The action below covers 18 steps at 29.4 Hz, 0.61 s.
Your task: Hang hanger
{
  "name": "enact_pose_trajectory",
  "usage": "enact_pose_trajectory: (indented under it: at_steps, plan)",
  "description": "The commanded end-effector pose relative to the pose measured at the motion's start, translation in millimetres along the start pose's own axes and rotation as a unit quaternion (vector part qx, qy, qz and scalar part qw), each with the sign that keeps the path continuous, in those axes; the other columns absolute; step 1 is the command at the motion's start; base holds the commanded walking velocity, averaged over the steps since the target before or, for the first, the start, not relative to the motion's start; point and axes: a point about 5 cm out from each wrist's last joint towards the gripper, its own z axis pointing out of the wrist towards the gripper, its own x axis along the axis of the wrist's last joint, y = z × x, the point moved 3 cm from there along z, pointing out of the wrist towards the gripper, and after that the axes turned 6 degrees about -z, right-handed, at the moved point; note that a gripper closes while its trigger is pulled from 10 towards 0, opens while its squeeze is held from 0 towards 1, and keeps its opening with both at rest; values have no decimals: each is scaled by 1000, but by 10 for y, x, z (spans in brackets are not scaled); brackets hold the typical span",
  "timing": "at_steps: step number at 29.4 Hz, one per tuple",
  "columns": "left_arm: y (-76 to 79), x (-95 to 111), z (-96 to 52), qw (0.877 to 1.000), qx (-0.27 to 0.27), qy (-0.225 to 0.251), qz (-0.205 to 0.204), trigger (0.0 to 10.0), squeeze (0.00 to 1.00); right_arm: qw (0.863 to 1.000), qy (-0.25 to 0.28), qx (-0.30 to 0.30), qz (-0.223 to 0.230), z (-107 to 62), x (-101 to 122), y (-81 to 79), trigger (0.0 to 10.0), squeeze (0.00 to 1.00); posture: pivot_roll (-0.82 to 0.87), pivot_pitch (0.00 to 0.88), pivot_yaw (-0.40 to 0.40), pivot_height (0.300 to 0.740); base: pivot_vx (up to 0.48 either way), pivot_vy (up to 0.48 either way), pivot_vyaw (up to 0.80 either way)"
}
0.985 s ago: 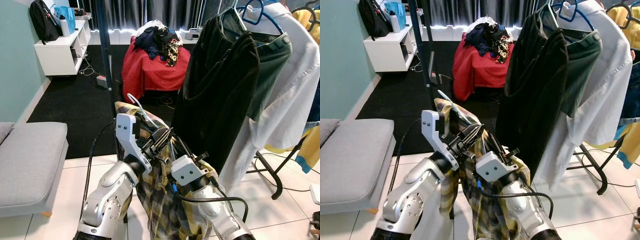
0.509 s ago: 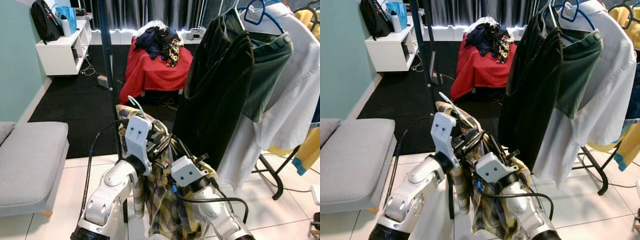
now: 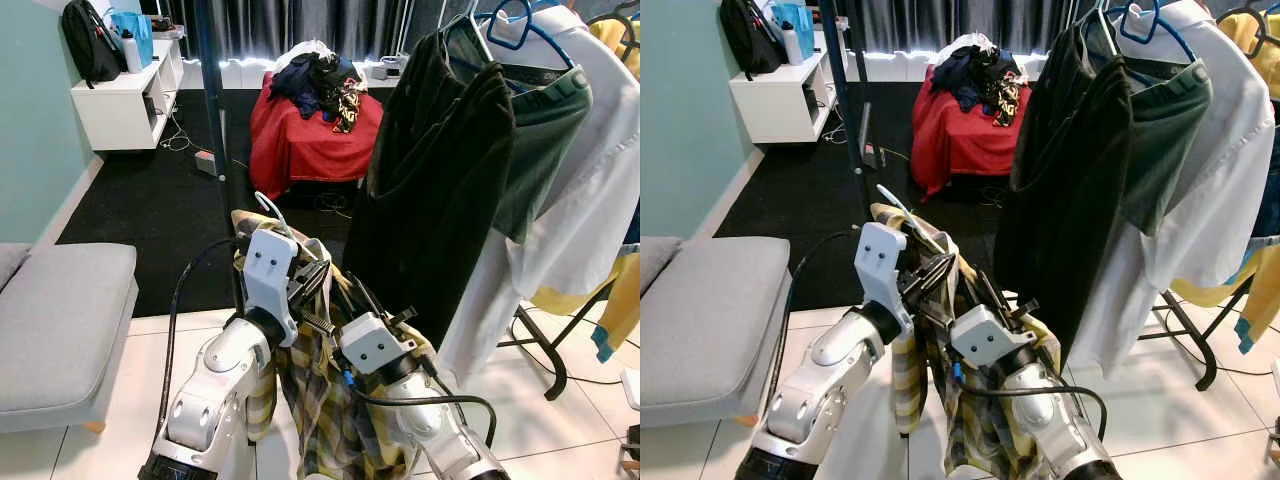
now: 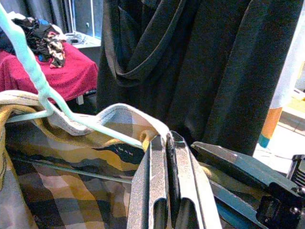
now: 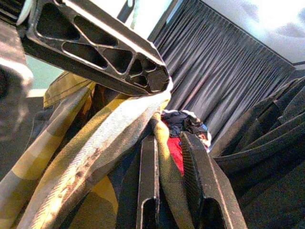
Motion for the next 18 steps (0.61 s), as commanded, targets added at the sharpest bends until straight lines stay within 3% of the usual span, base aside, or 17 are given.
enact_pose_trajectory:
  at_steps: [1, 4, 5, 7, 8, 9, 10, 18]
  plan:
    - [-55, -100, -41, 1000, 15, -18, 6, 0, 0, 1000, 27, -12, 4, 27, 107, 32, 10000, 0, 21, 172, -12, 740, 0, 0, 0]
    - [-68, -70, -45, 1000, 18, -9, -8, 0, 0, 1000, 27, -12, 4, 26, 107, 36, 10000, 0, 22, 176, -14, 740, 0, 0, 0]
    - [-53, -6, -48, 999, 10, 13, -38, 0, 0, 1000, 26, -12, 4, 26, 105, 37, 10000, 0, 21, 176, -15, 740, 0, 0, 0]
    - [-53, -6, -48, 999, 10, 13, -38, 0, 0, 1000, 26, -12, 4, 26, 105, 37, 10000, 0, 21, 176, -15, 740, 0, 0, 0]
    - [-37, 104, -61, 995, 1, 48, -87, 0, 0, 1000, 26, -12, 5, 26, 104, 36, 10000, 0, 21, 176, -15, 740, 0, 0, 0]
    - [-37, 104, -61, 995, 1, 48, -87, 0, 0, 1000, 26, -12, 5, 26, 104, 36, 10000, 0, 21, 176, -15, 740, 0, 0, 0]
    - [-16, 208, -86, 989, -15, 79, -121, 0, 0, 1000, 26, -12, 5, 25, 103, 37, 10000, 0, 19, 179, -15, 740, 0, 0, 0]
    - [37, 331, -154, 982, -50, 107, -145, 0, 0, 1000, 25, -11, 4, 24, 97, 37, 10000, 0, 23, 182, -17, 740, 0, 0, 0]
